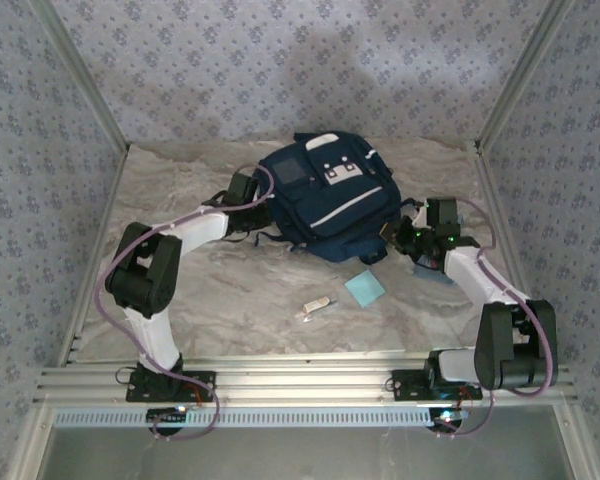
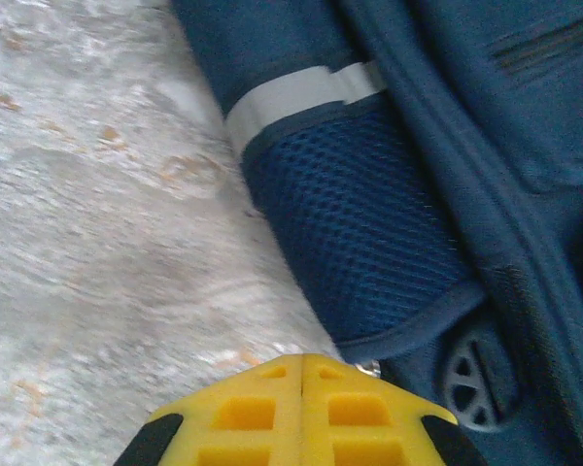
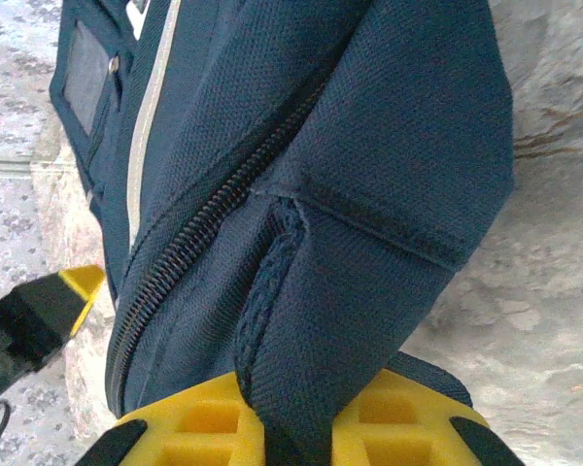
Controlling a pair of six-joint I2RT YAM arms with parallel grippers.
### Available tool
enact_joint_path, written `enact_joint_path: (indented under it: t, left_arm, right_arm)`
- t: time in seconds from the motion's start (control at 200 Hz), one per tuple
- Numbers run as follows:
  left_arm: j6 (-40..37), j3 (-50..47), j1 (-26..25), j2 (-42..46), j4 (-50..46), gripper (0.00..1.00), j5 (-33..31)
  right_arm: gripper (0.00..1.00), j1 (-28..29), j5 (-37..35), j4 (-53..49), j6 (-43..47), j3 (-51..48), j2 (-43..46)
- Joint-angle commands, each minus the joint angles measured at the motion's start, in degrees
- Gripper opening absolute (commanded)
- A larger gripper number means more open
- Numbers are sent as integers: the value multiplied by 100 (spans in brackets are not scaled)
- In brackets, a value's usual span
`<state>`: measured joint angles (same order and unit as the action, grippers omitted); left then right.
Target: Pack books, pencil case, and school supplies into a backpack
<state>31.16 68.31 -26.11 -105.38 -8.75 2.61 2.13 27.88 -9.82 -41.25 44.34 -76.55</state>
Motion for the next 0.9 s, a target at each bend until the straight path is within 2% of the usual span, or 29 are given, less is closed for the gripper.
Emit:
enact_joint_path:
  t: [0.0,0.06,0.11,0.195,0.24,0.27,0.36,0.535,0.72,0.894]
  left_arm:
    - [96,-210,-251,542,29,12,423]
    - [44,-274,-445,661,-43,24,520]
    - [-89,-267,-606,715,-170,38,536]
    - [-450,-215,-798,684,-308,53,758]
    - [-628,-181,-837,617,-349,55,993]
    - [-727,-130,-867,563,-373,57,1147]
    - [-1114,96,-999,337,-551,58,1376]
    - [-1885,821,-1384,-204,-1179,58,1062]
    - [-2196,1408,-1536,-706,-1439,58,975]
    - [-2260,1728,-1683,-1019,-1557,58,1147]
  right_arm:
    - [14,-379,-62,-168,566,669,-374]
    - [14,-469,-44,-248,780,934,-687]
    - [19,-485,-55,-248,844,1079,-859]
    - [46,-481,-240,-377,988,1311,-1057]
    - [65,-481,-401,-529,1091,1448,-1128]
    - [70,-493,-491,-649,1128,1534,-1137]
    - [75,-468,-687,-742,1078,1557,-982]
    - [79,-123,-967,-1129,786,1367,-477]
    - [79,339,-986,-369,-345,419,-176]
    - [79,588,-1129,218,-678,311,-770]
